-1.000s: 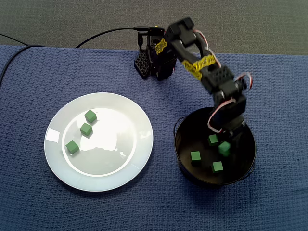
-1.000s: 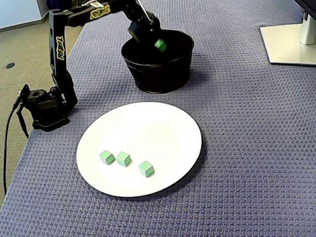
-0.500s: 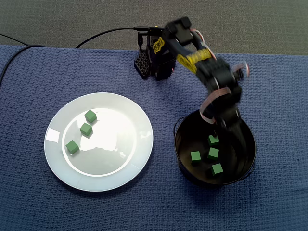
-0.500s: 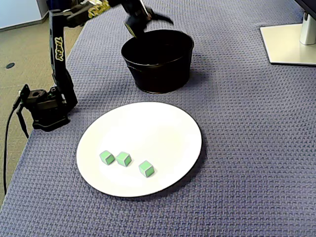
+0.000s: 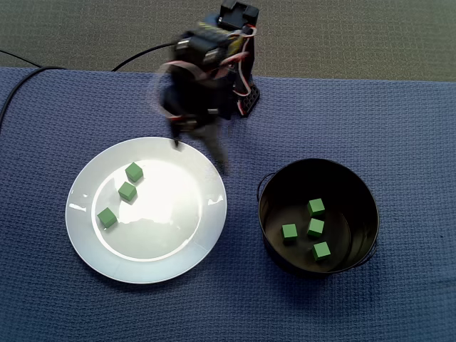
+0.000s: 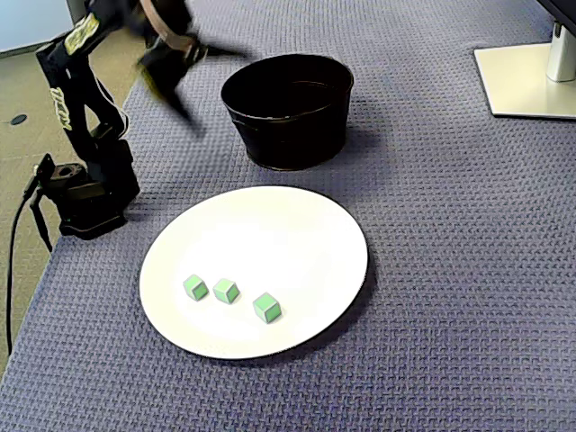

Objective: Pick up the items on the white plate and put them in the black container.

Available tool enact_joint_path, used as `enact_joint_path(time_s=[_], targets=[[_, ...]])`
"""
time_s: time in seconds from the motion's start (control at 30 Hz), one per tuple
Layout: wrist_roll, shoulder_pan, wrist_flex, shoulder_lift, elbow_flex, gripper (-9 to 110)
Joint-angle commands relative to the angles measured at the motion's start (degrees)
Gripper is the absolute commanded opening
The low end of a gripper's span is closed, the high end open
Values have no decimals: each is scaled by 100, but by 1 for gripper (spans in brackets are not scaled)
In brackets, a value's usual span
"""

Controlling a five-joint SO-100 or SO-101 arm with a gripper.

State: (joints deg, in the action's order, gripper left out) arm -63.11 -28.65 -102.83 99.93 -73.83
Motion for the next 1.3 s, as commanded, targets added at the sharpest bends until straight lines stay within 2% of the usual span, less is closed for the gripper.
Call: enact_joint_path(time_s=[0.0,0.17,0.37,0.5,0.67,0.9,1.0,1.27], targets=[[-1371,-1230,-527,62,-932,58],[-1986,-1907,44,-404,-1099,58],[-2672,-2364,1292,-1283,-1195,57],[-2672,-2443,2171,-1986,-1107,58],[-2742,-2479,2373,-2610,-870,56],[-2813,-2479,3428,-2918,-1415,54],[-2821,-2461,3735,-2927,-1635,50],[-2865,-2426,3727,-2900,-1872,26]])
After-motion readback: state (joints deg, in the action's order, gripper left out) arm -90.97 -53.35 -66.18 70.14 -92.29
